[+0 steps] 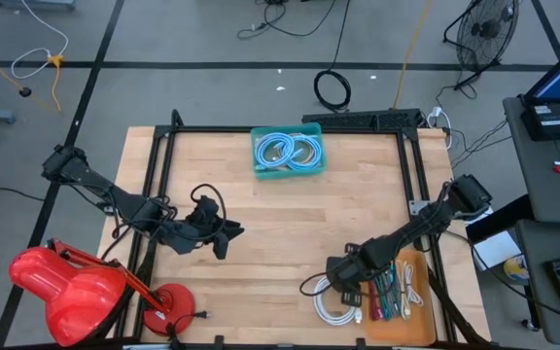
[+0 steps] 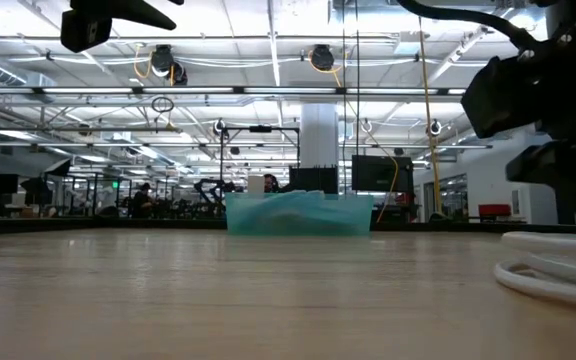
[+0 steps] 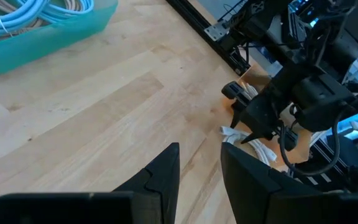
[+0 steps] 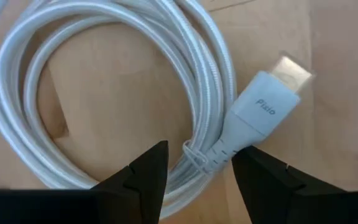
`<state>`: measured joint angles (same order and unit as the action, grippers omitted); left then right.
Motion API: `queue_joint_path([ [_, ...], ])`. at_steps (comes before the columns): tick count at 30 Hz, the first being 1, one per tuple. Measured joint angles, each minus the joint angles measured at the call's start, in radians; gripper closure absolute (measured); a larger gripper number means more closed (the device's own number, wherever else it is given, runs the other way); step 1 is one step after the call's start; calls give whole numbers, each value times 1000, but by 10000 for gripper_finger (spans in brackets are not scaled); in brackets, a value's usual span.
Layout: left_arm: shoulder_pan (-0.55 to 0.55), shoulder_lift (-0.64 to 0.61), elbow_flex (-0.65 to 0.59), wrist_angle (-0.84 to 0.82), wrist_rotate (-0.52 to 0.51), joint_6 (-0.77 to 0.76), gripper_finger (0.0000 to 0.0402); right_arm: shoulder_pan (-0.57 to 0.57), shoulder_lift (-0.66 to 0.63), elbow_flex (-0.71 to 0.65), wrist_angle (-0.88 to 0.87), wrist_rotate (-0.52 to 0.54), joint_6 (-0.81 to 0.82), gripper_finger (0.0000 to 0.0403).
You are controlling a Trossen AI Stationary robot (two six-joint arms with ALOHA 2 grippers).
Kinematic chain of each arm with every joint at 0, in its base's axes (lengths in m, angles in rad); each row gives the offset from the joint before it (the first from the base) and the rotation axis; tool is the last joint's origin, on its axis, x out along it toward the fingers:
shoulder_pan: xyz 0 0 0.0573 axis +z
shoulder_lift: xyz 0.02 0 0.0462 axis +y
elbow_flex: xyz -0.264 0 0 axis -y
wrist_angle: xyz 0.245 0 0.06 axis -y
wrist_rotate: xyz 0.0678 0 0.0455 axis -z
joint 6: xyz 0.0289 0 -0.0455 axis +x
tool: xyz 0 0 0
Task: Pick & Place USB Port
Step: Put the white display cable into the blue bin
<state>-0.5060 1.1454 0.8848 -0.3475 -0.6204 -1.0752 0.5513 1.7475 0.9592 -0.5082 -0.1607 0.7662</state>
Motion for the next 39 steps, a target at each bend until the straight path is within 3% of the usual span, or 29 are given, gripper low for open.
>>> queue_joint_path([
  [4,0,0,0,0,0,4,284,-2,-14,-1,-60,57,15,258],
  [10,0,0,0,1,-10,1,284,-37,-42,-2,-58,74,37,356],
  [16,0,0,0,1,-67,-34,284,-118,-101,28,-82,156,31,356],
  [27,6,0,0,0,-115,-34,284,-346,-220,295,-255,323,-183,356],
  [39,98,0,0,12,-218,-114,284,-651,-240,479,-290,341,-383,357],
])
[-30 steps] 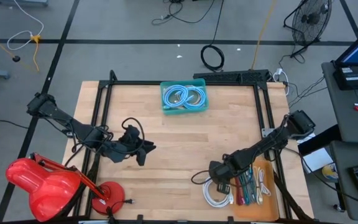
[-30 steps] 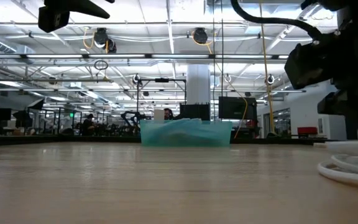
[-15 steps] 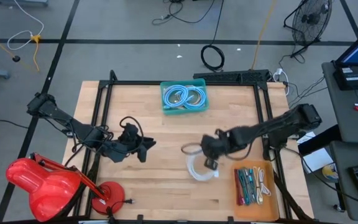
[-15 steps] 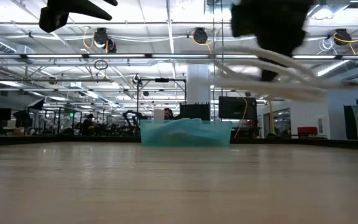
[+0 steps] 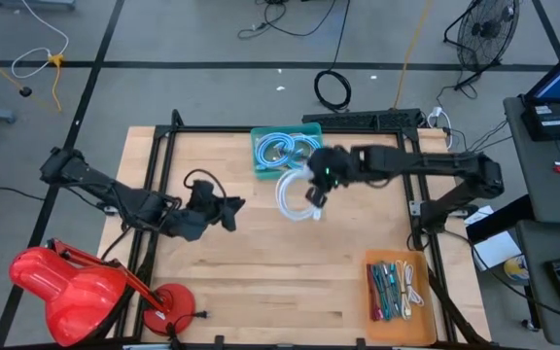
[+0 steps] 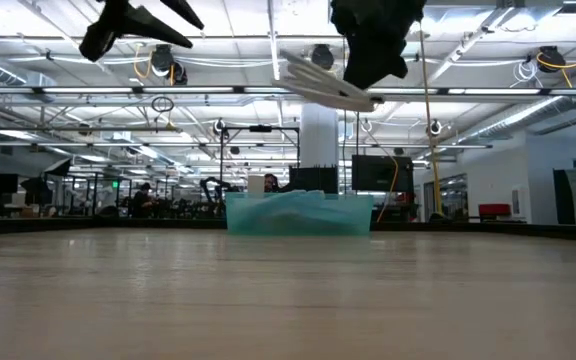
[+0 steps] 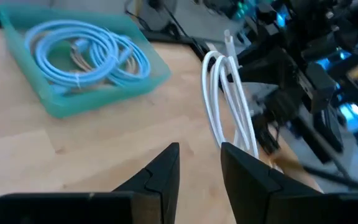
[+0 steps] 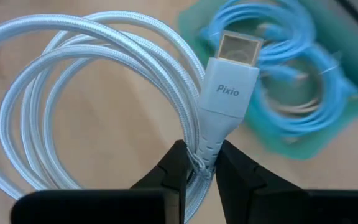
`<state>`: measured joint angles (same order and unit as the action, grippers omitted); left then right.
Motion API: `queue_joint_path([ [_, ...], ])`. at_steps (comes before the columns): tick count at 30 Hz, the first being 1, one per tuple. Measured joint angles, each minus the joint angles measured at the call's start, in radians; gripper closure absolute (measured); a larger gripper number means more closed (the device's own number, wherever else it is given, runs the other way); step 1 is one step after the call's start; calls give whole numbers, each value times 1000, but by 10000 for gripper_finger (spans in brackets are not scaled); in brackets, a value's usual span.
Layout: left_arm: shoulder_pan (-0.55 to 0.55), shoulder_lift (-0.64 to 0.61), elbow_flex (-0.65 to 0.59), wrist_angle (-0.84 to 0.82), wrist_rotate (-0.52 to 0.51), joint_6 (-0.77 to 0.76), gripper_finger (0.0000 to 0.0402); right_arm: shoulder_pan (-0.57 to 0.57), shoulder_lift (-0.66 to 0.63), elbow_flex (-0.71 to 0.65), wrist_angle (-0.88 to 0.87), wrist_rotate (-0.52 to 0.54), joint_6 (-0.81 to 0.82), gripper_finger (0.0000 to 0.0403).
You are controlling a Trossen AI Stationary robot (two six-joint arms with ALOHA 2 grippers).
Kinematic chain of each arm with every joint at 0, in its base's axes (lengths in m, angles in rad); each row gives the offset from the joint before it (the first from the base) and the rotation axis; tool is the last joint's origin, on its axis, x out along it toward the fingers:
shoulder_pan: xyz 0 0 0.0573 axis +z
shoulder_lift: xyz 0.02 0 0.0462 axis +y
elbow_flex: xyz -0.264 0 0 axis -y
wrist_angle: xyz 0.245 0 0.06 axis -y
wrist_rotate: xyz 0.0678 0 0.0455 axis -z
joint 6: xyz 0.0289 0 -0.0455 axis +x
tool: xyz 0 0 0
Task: Pick & Place USB Port
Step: Put the white display cable into the blue bin
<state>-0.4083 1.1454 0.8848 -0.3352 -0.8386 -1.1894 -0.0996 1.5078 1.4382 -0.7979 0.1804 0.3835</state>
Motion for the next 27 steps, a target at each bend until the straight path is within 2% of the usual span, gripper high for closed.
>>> queue_joint_path([
  [6,115,0,0,41,35,9,284,-196,0,4,22,-46,-151,357],
  [10,213,0,0,114,121,71,284,-331,0,5,65,-101,-226,357],
  [17,365,0,0,239,275,198,284,-520,5,5,203,-106,-280,357],
  [22,471,0,0,243,405,264,284,-586,59,6,264,-192,-245,357],
  [27,572,0,0,242,552,313,284,-578,161,4,285,-262,-205,357],
])
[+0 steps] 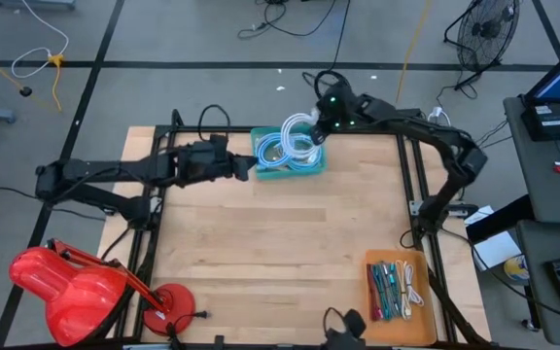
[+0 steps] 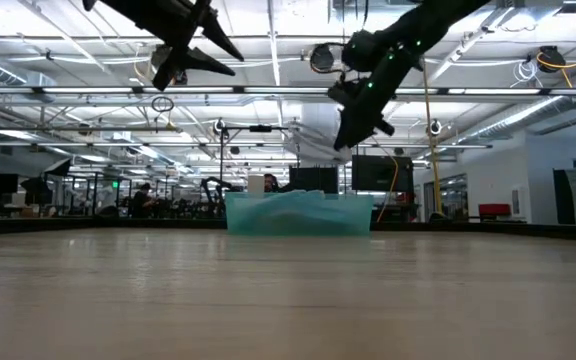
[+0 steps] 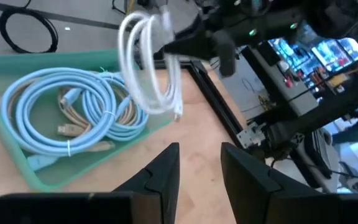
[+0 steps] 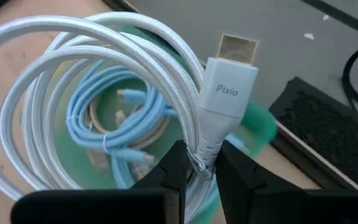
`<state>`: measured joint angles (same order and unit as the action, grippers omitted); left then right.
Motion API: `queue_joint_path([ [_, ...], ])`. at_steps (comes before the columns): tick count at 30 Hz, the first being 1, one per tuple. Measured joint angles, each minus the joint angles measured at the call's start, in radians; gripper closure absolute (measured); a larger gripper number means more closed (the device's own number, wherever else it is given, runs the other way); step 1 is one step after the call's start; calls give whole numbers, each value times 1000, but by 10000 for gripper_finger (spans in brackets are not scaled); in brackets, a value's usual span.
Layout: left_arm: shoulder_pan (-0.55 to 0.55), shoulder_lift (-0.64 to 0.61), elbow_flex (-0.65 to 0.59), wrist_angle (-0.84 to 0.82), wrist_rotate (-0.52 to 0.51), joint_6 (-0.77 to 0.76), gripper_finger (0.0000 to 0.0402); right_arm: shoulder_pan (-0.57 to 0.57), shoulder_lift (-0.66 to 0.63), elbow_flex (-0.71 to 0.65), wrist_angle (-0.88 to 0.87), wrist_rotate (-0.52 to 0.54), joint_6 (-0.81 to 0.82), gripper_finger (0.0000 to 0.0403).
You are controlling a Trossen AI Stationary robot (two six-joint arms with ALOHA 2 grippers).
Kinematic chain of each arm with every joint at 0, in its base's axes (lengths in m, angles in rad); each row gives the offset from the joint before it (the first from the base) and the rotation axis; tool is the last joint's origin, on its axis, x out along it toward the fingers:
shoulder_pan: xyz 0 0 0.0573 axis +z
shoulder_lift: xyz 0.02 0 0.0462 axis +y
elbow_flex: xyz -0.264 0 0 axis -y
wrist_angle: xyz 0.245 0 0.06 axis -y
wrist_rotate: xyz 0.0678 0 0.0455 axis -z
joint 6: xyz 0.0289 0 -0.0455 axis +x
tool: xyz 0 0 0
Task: Pick & Place USB Port
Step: Put the white display cable into the blue bin
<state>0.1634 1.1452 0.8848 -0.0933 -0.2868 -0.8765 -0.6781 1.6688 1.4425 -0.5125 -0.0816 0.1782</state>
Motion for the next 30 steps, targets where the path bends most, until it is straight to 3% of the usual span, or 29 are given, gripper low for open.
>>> queue_joint_path([
  [8,77,0,0,-1,106,64,284,30,99,1,64,-2,20,357],
  [30,81,0,0,-10,134,115,284,44,159,2,18,36,19,357],
])
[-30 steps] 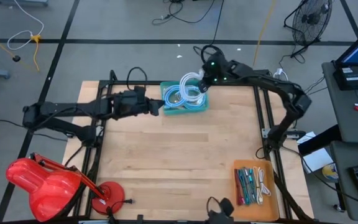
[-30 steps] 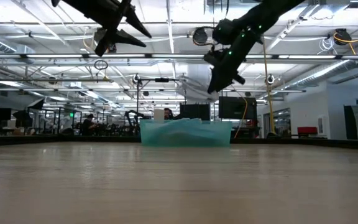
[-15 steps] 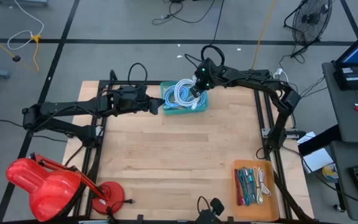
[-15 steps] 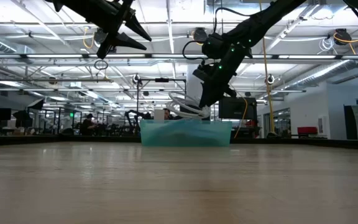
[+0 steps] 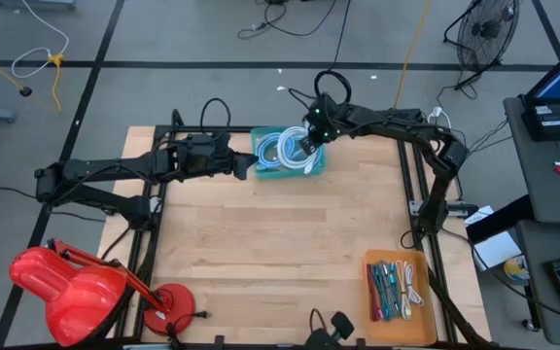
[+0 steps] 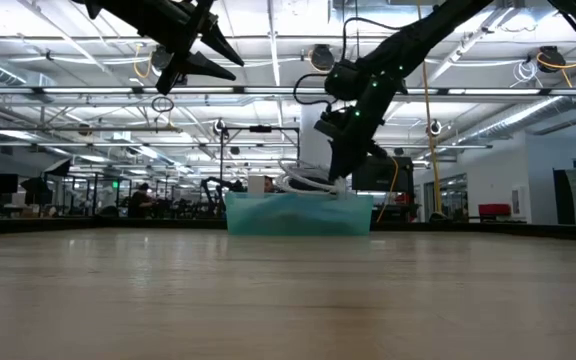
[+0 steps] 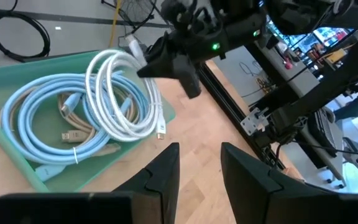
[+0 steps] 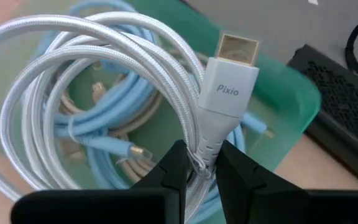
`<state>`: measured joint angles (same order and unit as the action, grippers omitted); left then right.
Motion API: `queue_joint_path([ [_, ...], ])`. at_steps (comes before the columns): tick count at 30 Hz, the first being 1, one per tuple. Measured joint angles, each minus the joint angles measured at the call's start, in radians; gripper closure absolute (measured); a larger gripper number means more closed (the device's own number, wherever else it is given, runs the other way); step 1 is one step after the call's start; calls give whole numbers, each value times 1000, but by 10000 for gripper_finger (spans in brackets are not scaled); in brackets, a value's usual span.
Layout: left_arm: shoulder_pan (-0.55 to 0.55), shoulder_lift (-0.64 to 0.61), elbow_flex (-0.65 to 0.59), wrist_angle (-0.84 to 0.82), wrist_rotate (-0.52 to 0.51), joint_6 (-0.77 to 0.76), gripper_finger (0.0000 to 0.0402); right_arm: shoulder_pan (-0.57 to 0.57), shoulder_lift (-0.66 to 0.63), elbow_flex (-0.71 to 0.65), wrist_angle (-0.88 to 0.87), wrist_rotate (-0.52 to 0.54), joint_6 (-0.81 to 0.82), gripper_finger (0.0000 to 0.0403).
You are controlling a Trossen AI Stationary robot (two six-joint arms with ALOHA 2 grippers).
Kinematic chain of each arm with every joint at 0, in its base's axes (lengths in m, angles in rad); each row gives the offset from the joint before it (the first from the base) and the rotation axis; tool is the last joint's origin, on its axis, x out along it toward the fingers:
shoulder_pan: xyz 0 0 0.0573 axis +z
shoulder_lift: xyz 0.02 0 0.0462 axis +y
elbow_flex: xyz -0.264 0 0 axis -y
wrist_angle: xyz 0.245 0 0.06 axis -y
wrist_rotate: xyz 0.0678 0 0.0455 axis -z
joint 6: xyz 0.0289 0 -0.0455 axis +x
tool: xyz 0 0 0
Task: Pick & Place USB Port
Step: Put the white display cable into the blue bin
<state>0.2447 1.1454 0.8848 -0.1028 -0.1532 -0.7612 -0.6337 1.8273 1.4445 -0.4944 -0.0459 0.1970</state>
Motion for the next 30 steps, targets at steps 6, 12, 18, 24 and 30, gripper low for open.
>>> queue_joint_path([
  [6,0,0,0,1,8,9,284,19,14,1,-49,49,11,357],
  [12,0,0,0,1,23,11,284,25,30,2,-74,99,15,357],
  [18,-14,0,0,1,24,26,284,15,84,2,-129,101,38,357],
  [24,-34,0,0,1,25,31,284,18,115,2,-137,106,76,357],
  [30,-44,0,0,1,43,46,284,30,103,0,-128,269,50,355],
])
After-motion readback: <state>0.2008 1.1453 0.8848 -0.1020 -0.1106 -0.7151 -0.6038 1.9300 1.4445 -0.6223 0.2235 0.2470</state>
